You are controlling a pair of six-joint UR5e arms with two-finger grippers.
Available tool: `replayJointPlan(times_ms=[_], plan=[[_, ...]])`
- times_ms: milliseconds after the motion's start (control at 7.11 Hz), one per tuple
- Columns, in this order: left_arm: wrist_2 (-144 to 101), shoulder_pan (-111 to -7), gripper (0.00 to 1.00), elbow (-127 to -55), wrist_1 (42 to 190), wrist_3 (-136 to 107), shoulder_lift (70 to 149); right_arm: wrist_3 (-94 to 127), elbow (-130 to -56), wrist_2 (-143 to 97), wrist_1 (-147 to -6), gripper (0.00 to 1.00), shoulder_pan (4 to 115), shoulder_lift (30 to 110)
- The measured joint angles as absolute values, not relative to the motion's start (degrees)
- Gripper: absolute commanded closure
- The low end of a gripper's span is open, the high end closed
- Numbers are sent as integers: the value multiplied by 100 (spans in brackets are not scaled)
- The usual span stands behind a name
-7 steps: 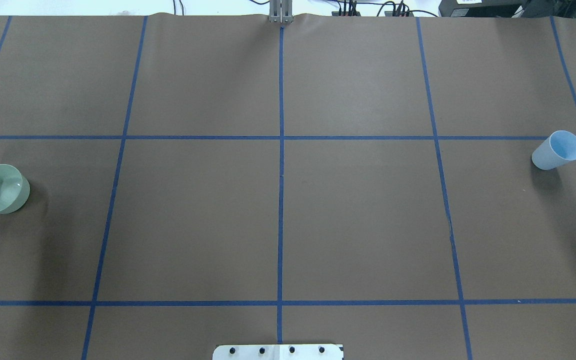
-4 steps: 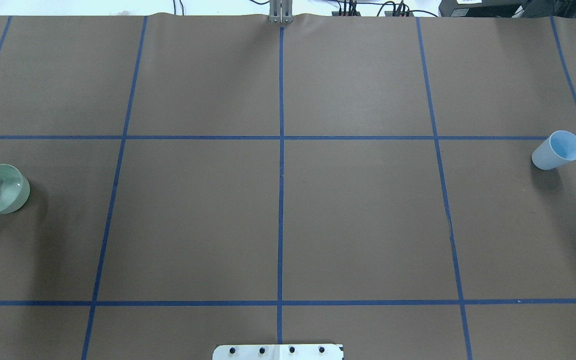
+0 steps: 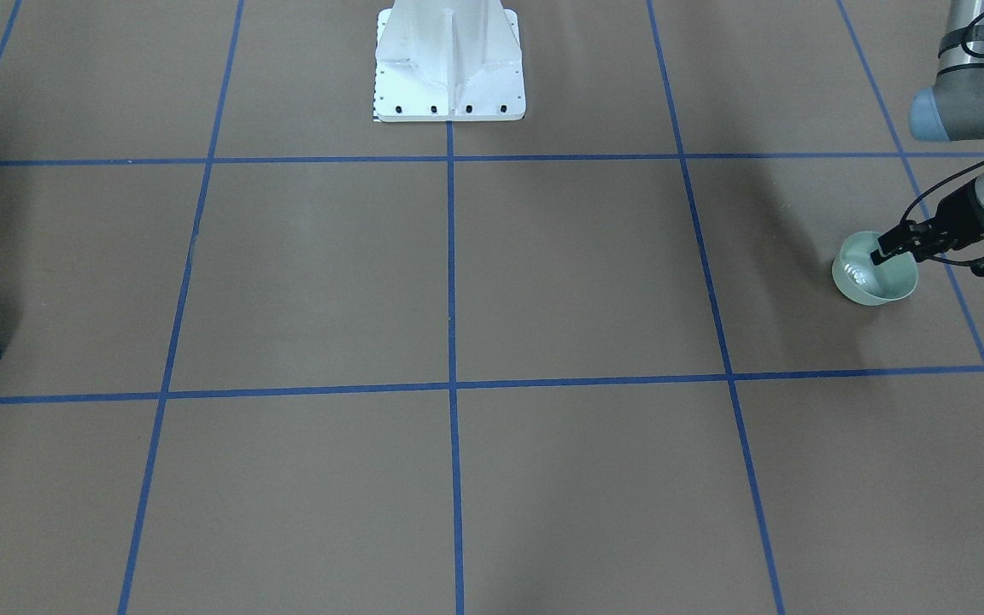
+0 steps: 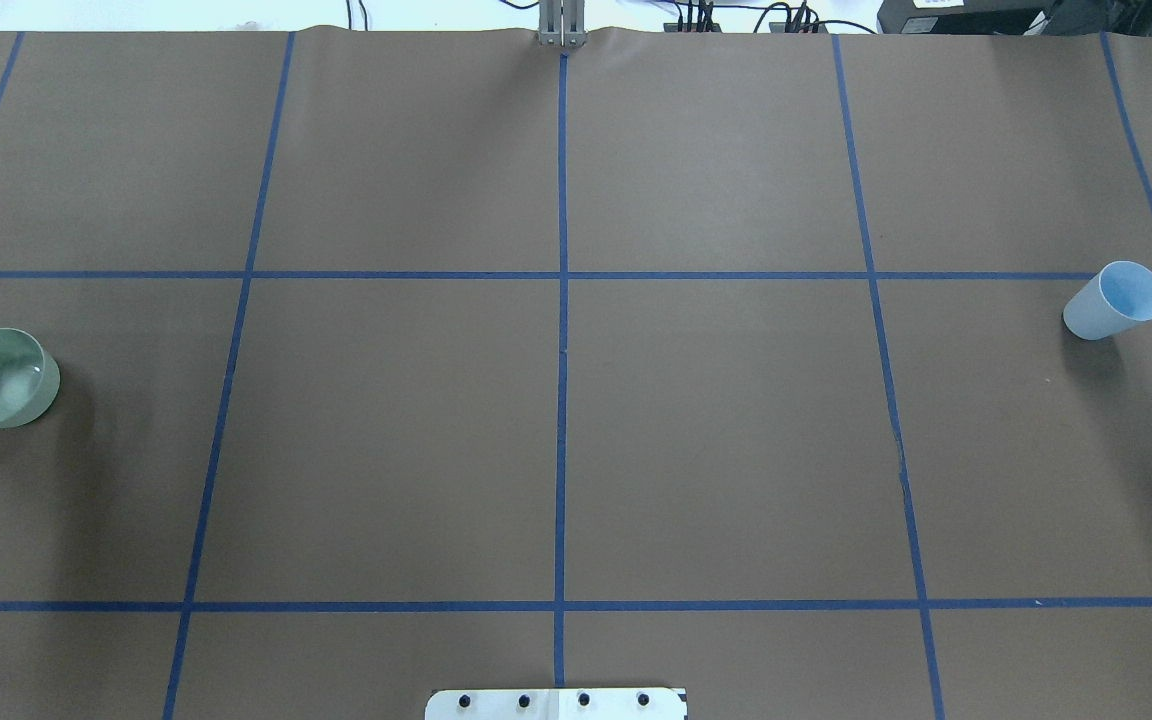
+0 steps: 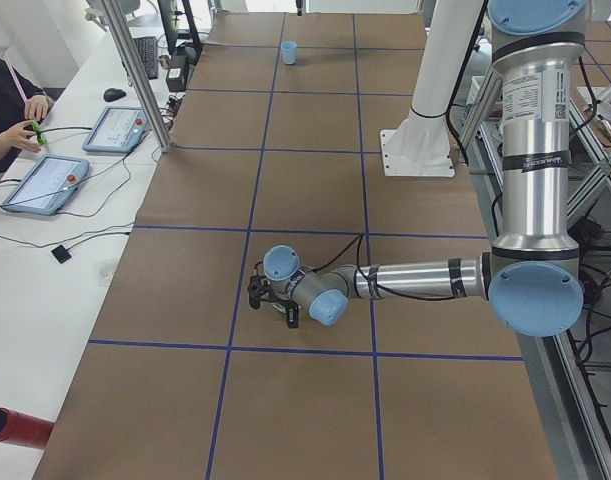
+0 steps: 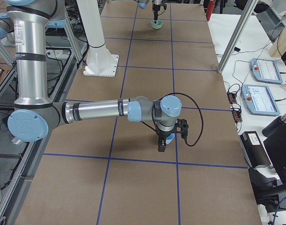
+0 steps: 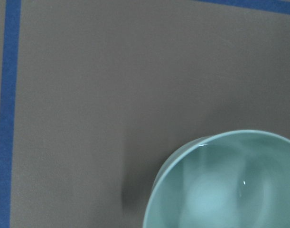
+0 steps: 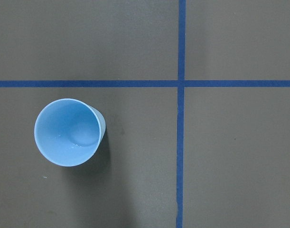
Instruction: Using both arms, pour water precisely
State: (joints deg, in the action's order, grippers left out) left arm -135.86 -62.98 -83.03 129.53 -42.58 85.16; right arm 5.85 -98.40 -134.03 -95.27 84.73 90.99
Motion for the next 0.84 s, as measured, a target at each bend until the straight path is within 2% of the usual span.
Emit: replayJointPlan(times_ms=[562,843], plan=[[-13743,-6392,100,-8417,12856,-4280,8581,581,-9843,-13403,-9519,0,8473,9097],[-14205,-6957,100,-8797,12265,-4283,8754,580,-9844,-13403,-9522,0,8473,9096]])
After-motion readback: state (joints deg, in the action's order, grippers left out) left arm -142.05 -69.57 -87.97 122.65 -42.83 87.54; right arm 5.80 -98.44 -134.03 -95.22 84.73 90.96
